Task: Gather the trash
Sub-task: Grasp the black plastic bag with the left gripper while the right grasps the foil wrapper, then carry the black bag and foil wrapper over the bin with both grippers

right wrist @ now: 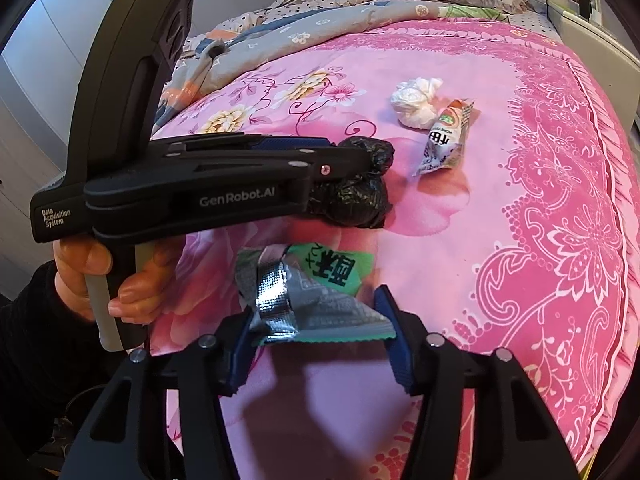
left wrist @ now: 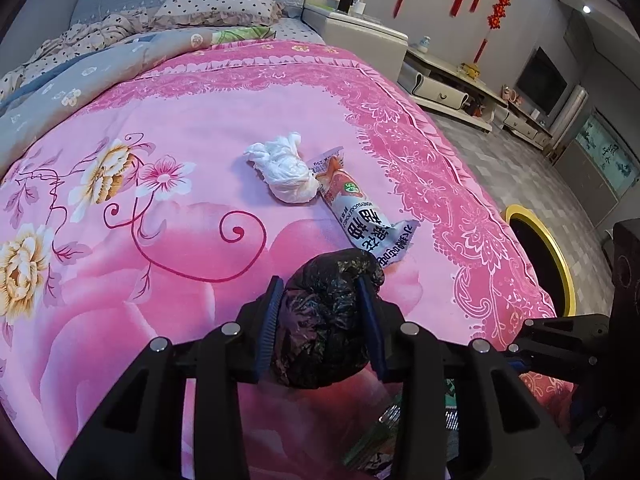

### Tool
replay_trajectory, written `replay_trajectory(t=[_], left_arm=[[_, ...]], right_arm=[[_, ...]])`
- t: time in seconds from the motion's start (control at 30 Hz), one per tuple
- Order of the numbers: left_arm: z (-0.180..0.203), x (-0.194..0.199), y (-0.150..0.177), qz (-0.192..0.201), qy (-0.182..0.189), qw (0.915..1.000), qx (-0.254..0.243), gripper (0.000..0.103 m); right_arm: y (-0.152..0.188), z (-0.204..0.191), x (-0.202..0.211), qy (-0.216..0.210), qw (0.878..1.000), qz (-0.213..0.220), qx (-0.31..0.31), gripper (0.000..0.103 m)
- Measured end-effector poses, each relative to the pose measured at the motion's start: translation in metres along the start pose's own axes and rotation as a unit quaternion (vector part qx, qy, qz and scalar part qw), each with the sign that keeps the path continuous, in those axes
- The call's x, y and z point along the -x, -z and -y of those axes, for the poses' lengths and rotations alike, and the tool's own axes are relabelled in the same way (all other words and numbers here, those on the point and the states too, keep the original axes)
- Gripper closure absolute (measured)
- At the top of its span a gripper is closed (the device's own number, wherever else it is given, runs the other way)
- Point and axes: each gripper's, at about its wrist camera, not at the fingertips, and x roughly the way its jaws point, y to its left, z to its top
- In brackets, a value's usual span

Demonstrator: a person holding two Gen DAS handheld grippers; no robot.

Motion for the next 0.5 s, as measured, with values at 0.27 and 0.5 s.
replay_trajectory(t=[0.27,0.5], left_arm=[[0.005,0.005,0.002,0.000,-0.008,0.9999,-0.006,0.071],[0.013,0.012,0.004,0.000,-0.018,0.9997,-0.013,0.074]], right_arm=[[0.007,0.001,0.020,0.007,1.000,0.015,0.003,0.051],[0.022,0.006,0.046,0.025,0.999,0.037,0.001,0.051]])
